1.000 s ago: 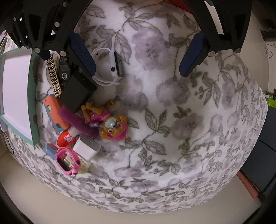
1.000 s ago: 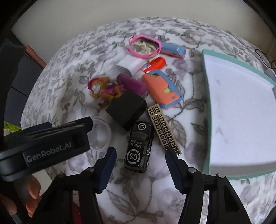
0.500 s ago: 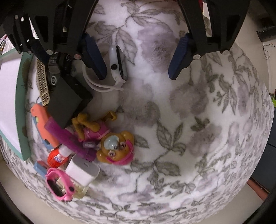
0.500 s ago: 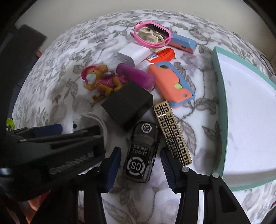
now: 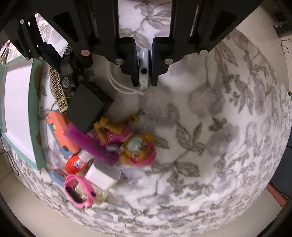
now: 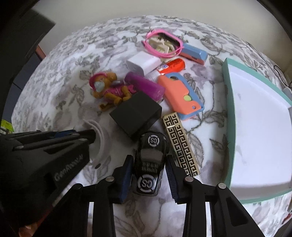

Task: Organize rigid objects
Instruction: 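Carry the smartwatch with the left tool while the right tool carries the car to the tray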

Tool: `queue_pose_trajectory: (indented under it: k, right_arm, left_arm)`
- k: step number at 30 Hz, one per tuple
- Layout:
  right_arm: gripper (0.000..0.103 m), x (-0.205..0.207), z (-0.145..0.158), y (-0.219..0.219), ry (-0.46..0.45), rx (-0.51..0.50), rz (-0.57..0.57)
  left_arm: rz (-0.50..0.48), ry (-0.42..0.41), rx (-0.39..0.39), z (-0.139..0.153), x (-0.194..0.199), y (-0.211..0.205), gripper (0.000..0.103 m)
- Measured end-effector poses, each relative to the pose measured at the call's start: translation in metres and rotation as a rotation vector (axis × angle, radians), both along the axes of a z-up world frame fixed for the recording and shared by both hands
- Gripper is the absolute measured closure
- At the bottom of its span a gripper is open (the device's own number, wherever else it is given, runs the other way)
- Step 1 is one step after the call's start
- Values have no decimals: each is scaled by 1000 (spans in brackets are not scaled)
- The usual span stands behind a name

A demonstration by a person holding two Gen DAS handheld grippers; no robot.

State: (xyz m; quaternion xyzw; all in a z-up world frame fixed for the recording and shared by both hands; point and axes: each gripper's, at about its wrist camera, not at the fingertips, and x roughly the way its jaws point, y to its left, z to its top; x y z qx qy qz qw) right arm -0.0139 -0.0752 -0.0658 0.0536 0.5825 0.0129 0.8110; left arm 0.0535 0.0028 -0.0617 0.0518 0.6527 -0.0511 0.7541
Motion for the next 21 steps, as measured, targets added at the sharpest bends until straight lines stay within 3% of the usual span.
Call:
queue_pose_trajectory:
  k: [9, 17, 21]
  right_arm:
    - [68, -5, 35, -17, -97, 79, -31]
    - [68, -20, 68, -53, -185, 118, -88]
    - [68, -22, 81, -87, -208, 99, -172]
  left_arm:
    - [-3, -154, -31, 53, -7, -5, 90]
    - [-26, -208, -47, 73, -25, 2, 90]
    - [-67, -205, -61, 81, -20, -20, 90]
